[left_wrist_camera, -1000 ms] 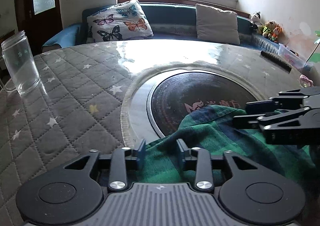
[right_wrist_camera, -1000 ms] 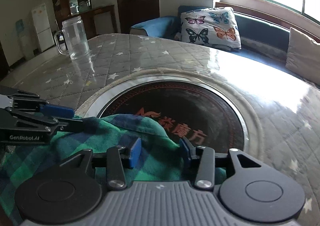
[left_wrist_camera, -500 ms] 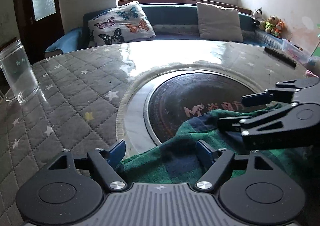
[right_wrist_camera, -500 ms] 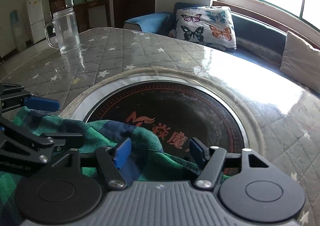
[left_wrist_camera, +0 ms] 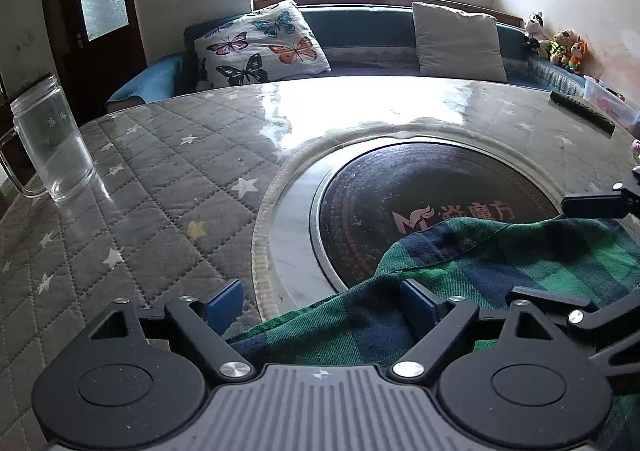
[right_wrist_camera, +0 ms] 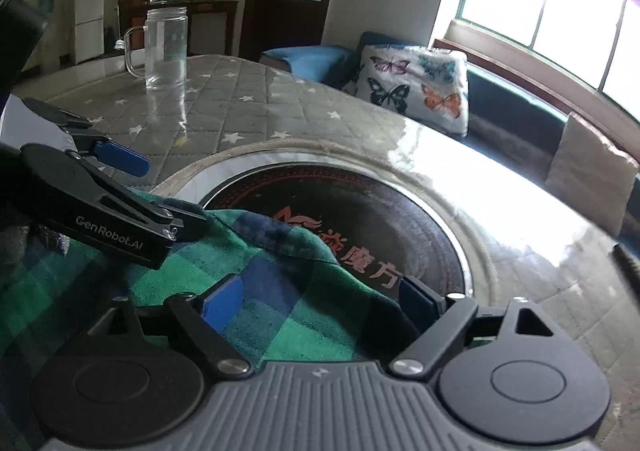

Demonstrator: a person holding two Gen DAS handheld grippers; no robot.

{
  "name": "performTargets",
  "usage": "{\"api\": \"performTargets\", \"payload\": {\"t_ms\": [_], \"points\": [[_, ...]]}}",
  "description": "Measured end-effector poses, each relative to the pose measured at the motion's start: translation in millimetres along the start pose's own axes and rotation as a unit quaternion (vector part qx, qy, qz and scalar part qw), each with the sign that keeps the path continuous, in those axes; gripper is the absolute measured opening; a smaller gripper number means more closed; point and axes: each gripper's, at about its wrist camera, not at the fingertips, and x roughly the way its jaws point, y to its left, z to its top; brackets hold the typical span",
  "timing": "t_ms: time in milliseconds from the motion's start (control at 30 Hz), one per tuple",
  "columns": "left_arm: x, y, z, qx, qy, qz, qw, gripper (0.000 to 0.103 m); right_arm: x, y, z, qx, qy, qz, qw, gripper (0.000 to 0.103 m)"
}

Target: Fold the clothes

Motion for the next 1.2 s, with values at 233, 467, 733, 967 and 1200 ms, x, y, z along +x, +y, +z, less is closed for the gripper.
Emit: {"api": "performTargets", "payload": {"t_ms": [233,467,733,967,1200], "points": [[0,1,0,-0.005,0.001,0.004,1.0000,0.088,19,-1,14,0.012,0.003,-0.010,1.000,0.093],[3,7,0,-0.014,0.004,0.005,0.9999,0.088,32,-6,11,0.030,0.018,0.004,0.999,0.094],[5,7,0,-0.017,0.006,0.011,0.9998,0.090,11,5,-1,0.005,0.014,0.006,1.000,0.094],[7,7,0,-0.019,0.006,0.017,0.9996,0.090,-16,12,-14,0.006,0.006,0.020,1.000,0.094],[4,8,-1,-0.023,0.004,0.021,0.9995,0.090,-39,24,-34,0.004,0.015,0.028,0.999,0.094]]}}
